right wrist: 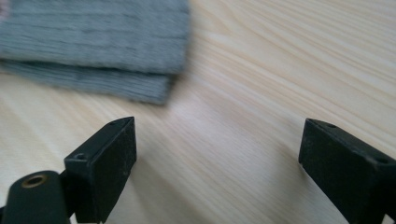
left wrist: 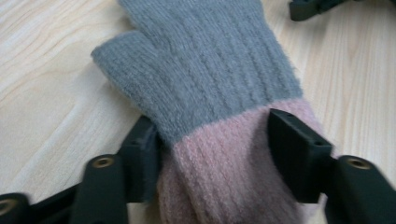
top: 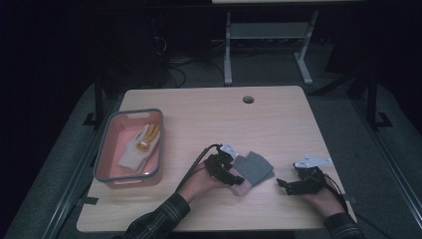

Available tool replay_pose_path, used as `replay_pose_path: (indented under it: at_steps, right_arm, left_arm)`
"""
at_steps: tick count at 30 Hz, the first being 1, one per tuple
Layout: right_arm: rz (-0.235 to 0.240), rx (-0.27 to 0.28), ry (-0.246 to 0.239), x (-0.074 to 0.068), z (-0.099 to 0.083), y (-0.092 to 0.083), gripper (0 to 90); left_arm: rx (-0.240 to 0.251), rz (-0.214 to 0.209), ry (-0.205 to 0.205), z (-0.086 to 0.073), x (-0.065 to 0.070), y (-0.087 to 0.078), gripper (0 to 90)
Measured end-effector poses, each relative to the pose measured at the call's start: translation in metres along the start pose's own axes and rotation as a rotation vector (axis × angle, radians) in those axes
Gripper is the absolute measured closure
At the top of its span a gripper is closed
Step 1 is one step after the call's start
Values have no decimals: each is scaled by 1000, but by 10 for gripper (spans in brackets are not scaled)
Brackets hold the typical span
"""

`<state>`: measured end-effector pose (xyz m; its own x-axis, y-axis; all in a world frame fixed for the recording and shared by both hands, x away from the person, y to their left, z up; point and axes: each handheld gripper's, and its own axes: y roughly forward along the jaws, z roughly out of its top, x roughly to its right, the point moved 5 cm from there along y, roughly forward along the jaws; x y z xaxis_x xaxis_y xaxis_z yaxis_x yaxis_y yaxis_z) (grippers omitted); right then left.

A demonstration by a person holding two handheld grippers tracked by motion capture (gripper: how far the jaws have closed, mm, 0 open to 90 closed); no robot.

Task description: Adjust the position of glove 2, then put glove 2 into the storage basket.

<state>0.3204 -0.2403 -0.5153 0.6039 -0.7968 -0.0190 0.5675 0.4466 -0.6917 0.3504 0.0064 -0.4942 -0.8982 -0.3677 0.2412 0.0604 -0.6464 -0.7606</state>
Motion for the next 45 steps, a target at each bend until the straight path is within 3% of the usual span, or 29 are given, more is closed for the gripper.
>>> replay_pose_path:
  at_steps: [1, 9, 14, 21, 26, 45]
  right_arm:
    - [-1, -3, 9, 3, -1, 1, 104]
    - [-4, -2, 20, 5, -1, 2, 105]
    - [-4, -3, 24, 5, -1, 2, 105]
    - [0, -3, 19, 5, -1, 2, 105]
    - [0, -3, 21, 4, -1, 2, 105]
    - [1, -3, 19, 4, -1, 2, 102]
  left_arm:
    - [-5, -24, 12, 1, 3, 0, 522]
    - [0, -58, 31, 2, 6, -3, 657]
    - [37, -74, 18, 5, 6, -11, 690]
    - [52, -77, 10, 5, 2, -25, 698]
    - [85, -61, 5, 8, -3, -41, 699]
    - [178, 46, -90, 4, -34, -117, 698]
